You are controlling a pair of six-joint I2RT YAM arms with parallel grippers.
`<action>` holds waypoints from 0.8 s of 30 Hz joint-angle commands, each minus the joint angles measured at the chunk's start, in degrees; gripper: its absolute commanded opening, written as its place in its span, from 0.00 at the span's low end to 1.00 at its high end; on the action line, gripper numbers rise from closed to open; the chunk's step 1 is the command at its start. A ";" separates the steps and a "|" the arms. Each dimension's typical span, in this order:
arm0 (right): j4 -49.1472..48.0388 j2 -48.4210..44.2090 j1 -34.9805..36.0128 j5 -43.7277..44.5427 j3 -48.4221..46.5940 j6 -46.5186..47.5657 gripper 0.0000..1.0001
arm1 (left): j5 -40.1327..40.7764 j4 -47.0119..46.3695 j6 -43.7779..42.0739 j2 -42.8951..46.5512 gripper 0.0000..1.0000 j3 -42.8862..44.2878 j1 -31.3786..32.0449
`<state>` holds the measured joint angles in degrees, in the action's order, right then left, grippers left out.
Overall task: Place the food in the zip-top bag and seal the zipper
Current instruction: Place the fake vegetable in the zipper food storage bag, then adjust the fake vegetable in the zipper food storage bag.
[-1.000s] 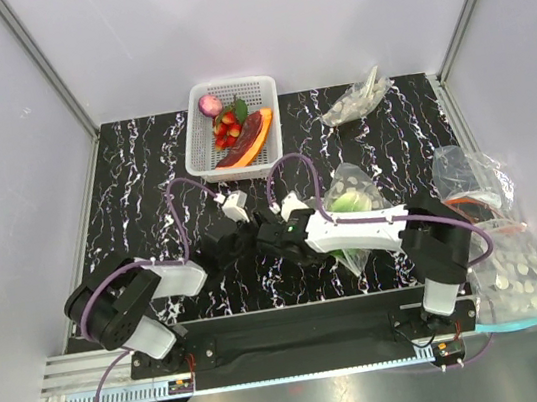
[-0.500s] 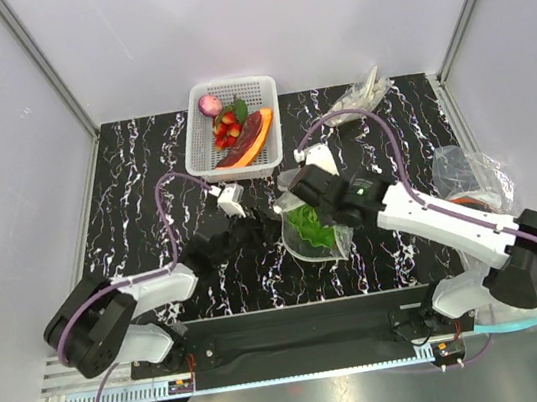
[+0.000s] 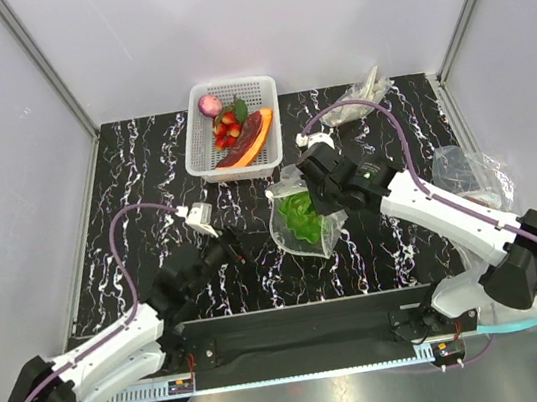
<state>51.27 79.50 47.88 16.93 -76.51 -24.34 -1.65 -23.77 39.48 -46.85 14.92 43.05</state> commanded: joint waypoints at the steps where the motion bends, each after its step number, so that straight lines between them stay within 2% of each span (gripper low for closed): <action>1: -3.89 1.18 -1.12 -3.56 -3.20 -1.32 0.00 | 4.98 3.72 -1.78 1.77 0.83 2.48 1.42; 3: -4.68 1.44 -1.12 -4.36 -3.82 -1.68 0.00 | 5.95 4.87 -2.57 0.45 0.83 3.97 1.51; 14: -6.00 2.94 -1.47 -7.26 -6.02 -1.94 0.00 | 7.36 2.06 -3.89 -12.73 0.69 9.16 1.51; 16: -6.18 2.76 -1.56 -7.70 -6.11 -1.94 0.00 | 7.71 1.27 -4.06 -15.28 0.63 9.69 1.51; 17: -6.44 2.85 -1.56 -7.96 -6.02 -1.94 0.00 | 7.71 1.01 -4.24 -15.98 0.57 10.13 1.51; 18: -6.53 2.94 -1.56 -8.22 -5.85 -1.68 0.00 | 7.28 0.92 -4.50 -16.95 0.37 11.09 1.51; 20: -5.92 3.90 -1.65 -8.58 -5.84 -1.50 0.00 | 6.14 1.62 -5.11 -17.22 0.18 12.32 1.51; 21: -5.30 4.69 -1.56 -8.32 -6.10 -1.24 0.00 | 5.35 3.80 -5.29 -16.87 0.04 14.50 1.51; 23: -3.90 6.88 -1.56 -7.44 -6.46 -1.15 0.04 | 4.20 8.19 -6.69 -16.87 0.00 17.93 1.51; 24: -3.46 7.41 -1.56 -7.09 -6.46 -0.89 0.11 | 3.94 14.22 -7.48 -17.13 0.00 19.95 1.60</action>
<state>47.88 84.71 46.81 9.41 -80.49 -25.80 3.38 -14.92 34.89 -64.27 27.75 44.40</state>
